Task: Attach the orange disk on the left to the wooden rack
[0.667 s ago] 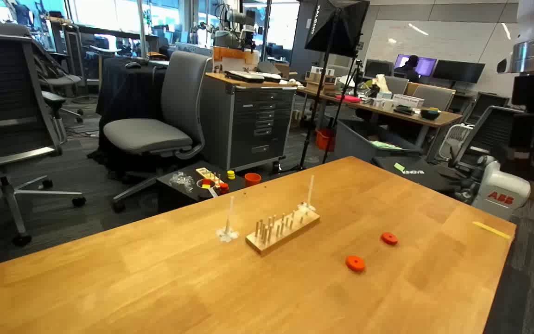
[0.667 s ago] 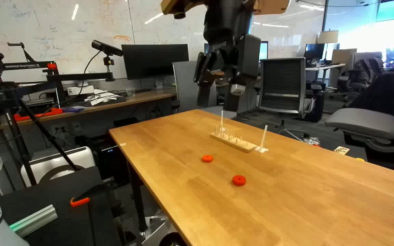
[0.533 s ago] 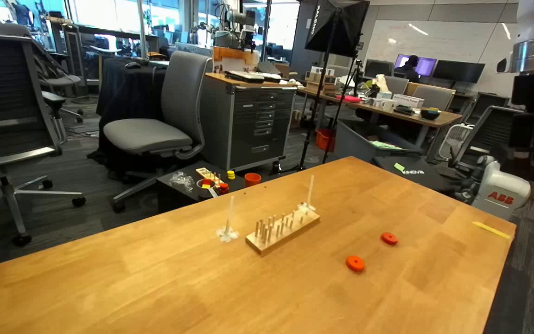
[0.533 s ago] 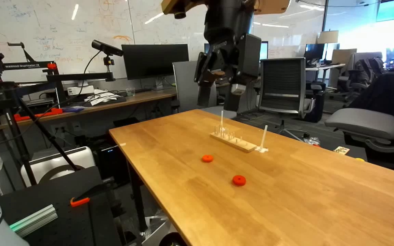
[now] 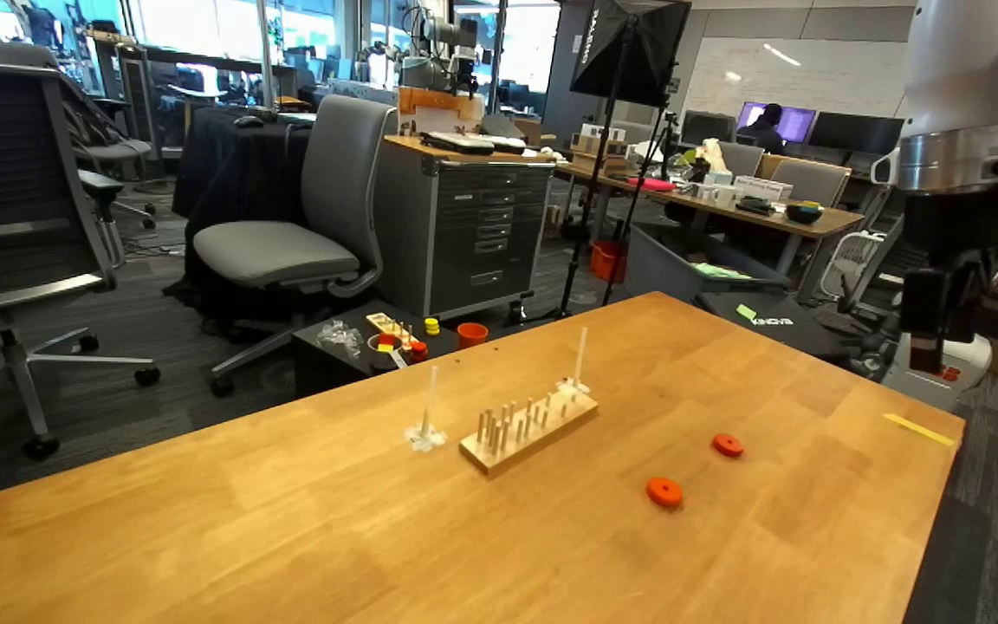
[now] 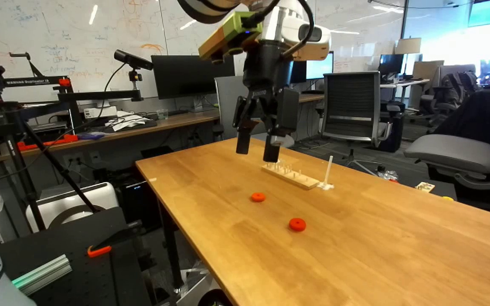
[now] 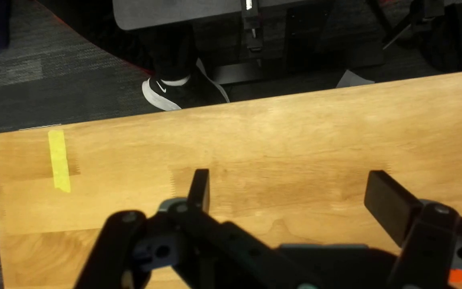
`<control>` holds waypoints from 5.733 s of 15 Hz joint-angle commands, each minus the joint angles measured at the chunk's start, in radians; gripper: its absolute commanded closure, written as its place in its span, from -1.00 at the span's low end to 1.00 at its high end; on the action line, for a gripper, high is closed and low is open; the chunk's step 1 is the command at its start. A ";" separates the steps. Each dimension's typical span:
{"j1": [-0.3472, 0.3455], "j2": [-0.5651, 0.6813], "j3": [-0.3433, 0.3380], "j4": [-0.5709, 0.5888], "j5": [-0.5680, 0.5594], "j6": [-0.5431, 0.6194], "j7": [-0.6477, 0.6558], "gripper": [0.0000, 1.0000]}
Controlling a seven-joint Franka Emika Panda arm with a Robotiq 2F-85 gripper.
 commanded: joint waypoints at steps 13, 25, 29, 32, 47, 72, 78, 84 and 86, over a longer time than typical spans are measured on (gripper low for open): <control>0.111 0.406 0.058 0.148 0.163 0.225 0.172 -1.00; 0.280 0.649 0.012 0.360 0.127 0.455 0.315 -1.00; 0.274 0.649 0.035 0.346 0.167 0.474 0.290 -1.00; 0.267 0.649 0.036 0.343 0.178 0.466 0.284 -1.00; 0.252 0.664 0.030 0.342 0.187 0.462 0.270 0.00; 0.262 0.742 -0.029 0.650 0.171 0.395 0.318 0.65; 0.266 0.862 -0.029 0.835 0.179 0.317 0.332 0.65; 0.273 0.914 -0.020 0.951 0.186 0.251 0.335 0.65; 0.275 0.920 -0.016 0.970 0.189 0.241 0.336 0.65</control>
